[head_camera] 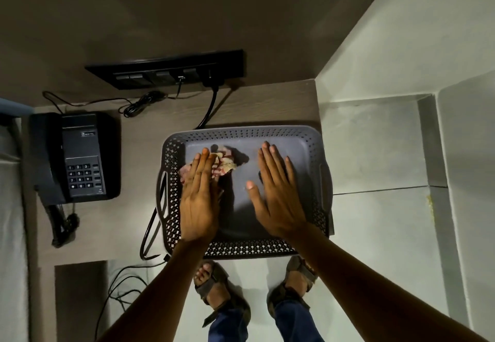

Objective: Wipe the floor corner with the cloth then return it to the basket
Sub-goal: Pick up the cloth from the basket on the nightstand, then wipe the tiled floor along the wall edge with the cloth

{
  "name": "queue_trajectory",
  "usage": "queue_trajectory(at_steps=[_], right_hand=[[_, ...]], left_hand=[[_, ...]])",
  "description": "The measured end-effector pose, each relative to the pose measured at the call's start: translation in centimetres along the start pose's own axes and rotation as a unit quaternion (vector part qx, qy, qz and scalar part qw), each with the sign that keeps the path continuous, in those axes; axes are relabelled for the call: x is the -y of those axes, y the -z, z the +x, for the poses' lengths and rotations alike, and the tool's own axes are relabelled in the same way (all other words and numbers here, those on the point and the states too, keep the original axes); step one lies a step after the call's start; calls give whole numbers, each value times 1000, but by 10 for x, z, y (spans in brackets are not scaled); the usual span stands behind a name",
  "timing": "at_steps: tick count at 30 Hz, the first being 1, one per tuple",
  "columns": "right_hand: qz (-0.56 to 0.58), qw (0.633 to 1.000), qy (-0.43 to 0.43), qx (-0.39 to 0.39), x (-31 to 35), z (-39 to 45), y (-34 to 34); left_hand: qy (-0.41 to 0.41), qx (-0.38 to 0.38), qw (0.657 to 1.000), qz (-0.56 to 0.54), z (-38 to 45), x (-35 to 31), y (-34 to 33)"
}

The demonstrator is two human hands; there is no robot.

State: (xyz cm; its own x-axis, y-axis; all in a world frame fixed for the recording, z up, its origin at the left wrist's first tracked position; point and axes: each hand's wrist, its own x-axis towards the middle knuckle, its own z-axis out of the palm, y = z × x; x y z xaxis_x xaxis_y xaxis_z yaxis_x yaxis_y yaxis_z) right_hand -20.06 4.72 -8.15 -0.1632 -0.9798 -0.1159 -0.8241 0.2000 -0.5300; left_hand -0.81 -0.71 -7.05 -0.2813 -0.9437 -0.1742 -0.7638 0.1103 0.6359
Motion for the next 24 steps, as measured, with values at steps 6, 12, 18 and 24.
queue_trajectory(at_steps=[6, 12, 18, 24], right_hand=[[151, 985, -18, -81, 29, -29, 45], [175, 961, -10, -216, -2, -77, 101], [142, 970, -37, -196, -82, -116, 148], [135, 974, -61, -174, -203, -200, 199]], left_hand=[[22, -15, 992, -127, -15, -71, 21], [-13, -10, 986, -166, -36, -148, 2], [-83, 44, 980, -175, -69, -222, -42], [-76, 80, 976, -188, -124, -310, -138]])
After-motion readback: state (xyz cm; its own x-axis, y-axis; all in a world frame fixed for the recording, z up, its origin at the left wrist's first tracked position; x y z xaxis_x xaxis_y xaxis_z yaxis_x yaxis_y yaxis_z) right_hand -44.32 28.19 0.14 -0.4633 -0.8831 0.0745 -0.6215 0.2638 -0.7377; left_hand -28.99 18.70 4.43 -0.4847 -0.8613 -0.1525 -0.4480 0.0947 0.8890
